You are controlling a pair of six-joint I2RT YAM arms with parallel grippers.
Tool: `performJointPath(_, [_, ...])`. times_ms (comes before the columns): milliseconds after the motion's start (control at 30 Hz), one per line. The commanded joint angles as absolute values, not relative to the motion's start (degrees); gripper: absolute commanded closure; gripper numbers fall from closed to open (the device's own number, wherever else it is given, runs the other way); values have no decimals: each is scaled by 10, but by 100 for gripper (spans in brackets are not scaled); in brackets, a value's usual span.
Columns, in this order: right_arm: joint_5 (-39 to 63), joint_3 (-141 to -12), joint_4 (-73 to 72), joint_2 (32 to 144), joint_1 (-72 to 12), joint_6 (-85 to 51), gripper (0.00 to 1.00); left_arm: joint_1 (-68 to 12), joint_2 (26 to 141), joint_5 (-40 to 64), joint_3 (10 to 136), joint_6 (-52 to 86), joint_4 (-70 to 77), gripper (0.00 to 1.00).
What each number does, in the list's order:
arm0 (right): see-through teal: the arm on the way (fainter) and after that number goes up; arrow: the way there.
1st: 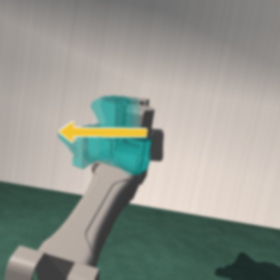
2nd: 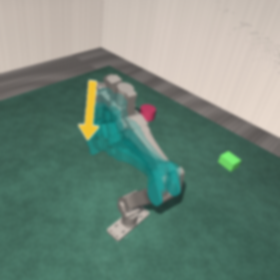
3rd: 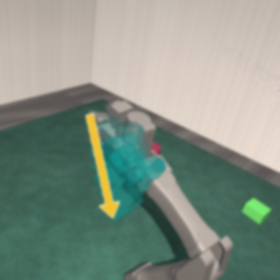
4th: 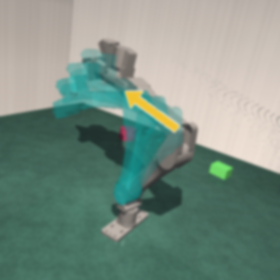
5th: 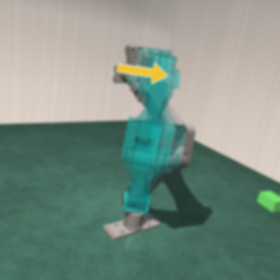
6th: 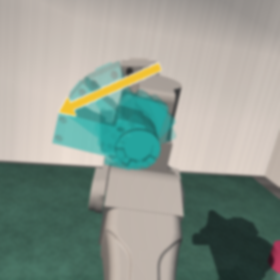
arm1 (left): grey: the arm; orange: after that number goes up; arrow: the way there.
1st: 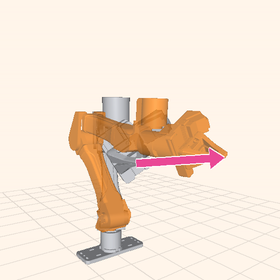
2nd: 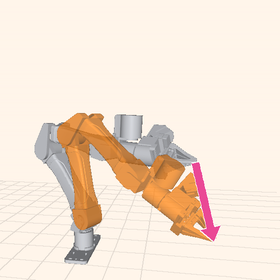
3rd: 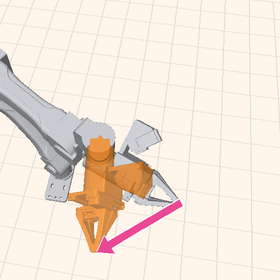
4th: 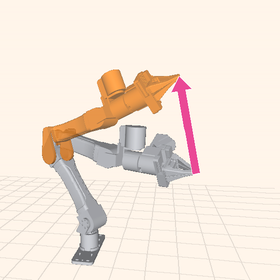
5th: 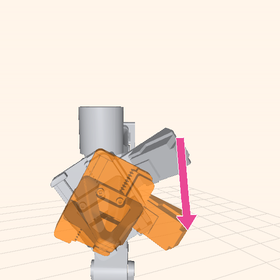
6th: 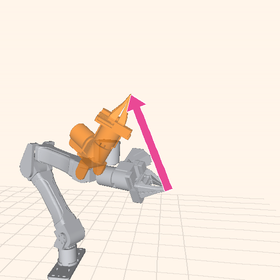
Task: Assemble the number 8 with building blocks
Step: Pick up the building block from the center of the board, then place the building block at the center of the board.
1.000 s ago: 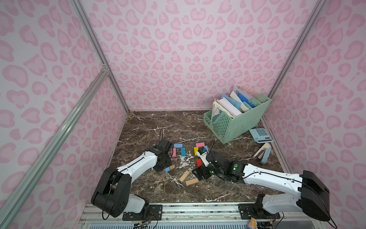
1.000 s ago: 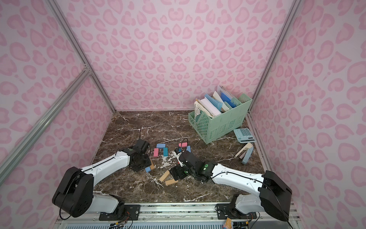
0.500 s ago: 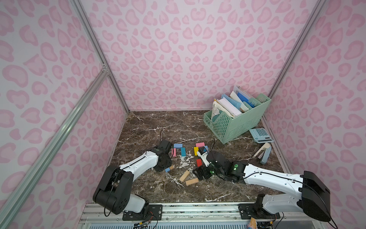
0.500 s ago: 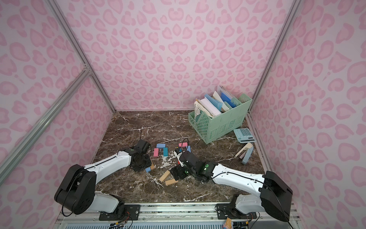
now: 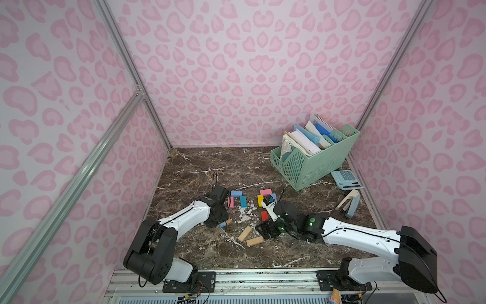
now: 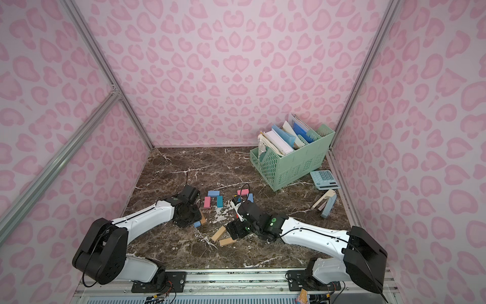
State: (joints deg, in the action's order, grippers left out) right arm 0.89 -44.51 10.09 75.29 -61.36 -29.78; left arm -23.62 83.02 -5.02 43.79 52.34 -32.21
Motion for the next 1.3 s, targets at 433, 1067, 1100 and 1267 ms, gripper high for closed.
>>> performJointPath(433, [17, -444, 95, 757, -614, -296, 9, -236, 847, -51, 426, 523, -320, 64])
performJointPath(1067, [-37, -422, 97, 680, -611, -304, 9, -292, 811, -79, 580, 381, -445, 92])
performJointPath(1100, [-44, -418, 99, 668, -610, -307, 9, -302, 823, -76, 591, 370, -447, 92])
performJointPath(1267, [-74, -372, 100, 584, -598, -331, 8, -341, 914, -44, 660, 316, -467, 91])
